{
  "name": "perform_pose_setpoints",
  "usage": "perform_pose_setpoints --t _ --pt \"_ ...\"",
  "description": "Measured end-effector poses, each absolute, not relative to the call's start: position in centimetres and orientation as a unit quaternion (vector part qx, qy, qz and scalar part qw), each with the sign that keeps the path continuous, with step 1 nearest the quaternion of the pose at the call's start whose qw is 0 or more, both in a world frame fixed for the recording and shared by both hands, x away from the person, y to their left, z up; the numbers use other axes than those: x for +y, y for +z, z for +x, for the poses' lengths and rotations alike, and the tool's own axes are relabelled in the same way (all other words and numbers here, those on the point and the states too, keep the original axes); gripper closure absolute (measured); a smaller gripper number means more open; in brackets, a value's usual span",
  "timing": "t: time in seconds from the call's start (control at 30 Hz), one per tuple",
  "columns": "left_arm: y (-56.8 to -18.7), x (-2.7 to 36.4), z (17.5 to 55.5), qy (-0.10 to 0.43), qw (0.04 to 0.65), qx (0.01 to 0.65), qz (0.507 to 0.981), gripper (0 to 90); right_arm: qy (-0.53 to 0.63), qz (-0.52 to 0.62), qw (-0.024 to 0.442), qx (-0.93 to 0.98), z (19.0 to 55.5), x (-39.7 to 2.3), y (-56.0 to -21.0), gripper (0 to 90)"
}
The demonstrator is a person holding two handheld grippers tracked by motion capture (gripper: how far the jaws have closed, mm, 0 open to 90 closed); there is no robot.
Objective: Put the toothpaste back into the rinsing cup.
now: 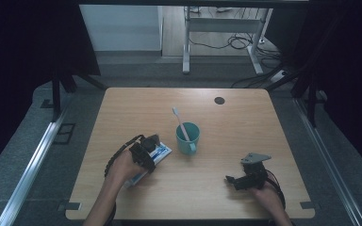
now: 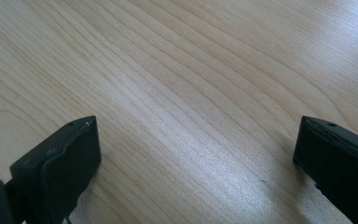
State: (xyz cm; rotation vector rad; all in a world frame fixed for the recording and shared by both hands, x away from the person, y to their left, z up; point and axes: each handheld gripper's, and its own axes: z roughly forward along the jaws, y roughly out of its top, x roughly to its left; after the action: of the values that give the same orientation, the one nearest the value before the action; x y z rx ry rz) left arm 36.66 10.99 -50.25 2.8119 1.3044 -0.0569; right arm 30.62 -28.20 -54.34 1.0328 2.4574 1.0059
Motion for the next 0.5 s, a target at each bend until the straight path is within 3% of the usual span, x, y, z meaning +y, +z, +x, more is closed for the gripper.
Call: perform_pose_setpoints --t 0.5 --pt "-50.1 9.7 37.3 -0.018 -0.005 0.428 0.903 51.3 0.349 0.359 0.146 0.853 30.6 -28.2 -54.3 0.3"
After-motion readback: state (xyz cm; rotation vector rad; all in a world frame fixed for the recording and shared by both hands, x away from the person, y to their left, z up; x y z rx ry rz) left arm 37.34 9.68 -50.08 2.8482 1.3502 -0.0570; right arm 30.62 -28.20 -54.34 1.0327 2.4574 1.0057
